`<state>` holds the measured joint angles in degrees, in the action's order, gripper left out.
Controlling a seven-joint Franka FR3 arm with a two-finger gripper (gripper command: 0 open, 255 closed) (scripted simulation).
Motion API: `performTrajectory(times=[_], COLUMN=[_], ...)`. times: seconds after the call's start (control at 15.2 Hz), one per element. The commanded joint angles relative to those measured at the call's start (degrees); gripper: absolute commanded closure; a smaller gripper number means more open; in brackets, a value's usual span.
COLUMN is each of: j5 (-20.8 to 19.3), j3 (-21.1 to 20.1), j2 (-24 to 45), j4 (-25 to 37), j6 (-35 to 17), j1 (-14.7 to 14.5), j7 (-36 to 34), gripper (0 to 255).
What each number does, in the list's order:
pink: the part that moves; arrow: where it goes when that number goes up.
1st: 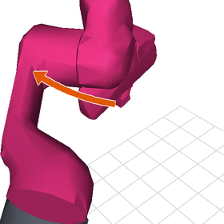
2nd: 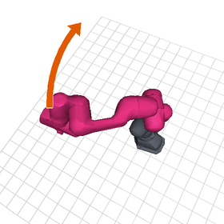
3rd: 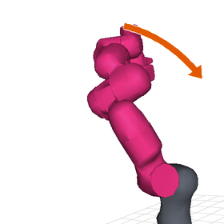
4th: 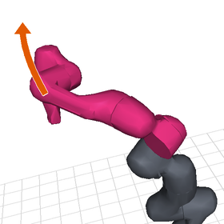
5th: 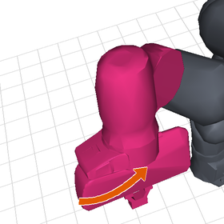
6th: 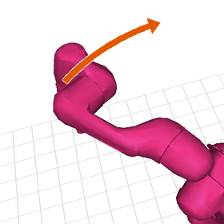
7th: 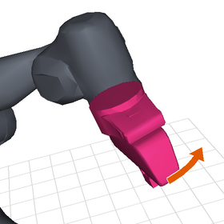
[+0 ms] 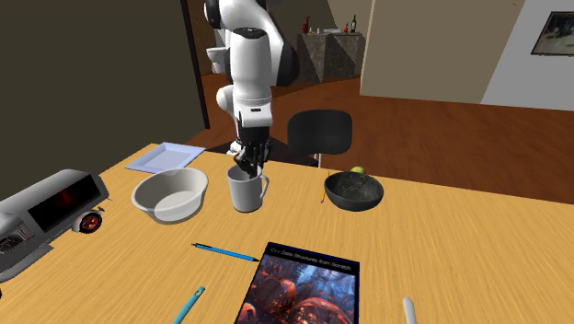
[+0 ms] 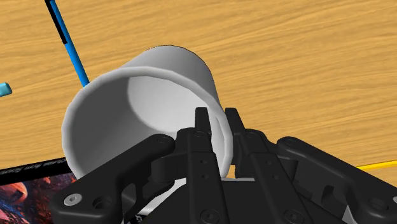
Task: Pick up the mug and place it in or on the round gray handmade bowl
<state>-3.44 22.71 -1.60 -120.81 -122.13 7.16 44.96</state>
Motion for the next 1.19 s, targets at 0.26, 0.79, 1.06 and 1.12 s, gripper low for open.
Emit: performTrajectory(times=[0.26, 0.79, 1.06, 1.12], j5=[-0.53, -0.90, -0.92, -0.87], j3=[-0.17, -0.41, -2.68, -3.42], j2=[-1.55, -2.90, -2.94, -2.81], j4=[3.08, 7.89, 8.74, 9.00], j6=[4.55, 10.62, 11.75, 11.96], j1=[-0.10, -0.23, -2.13, -2.75], j7=[-0.28, -0.40, -4.50, -5.83], gripper=[255, 255, 255, 255])
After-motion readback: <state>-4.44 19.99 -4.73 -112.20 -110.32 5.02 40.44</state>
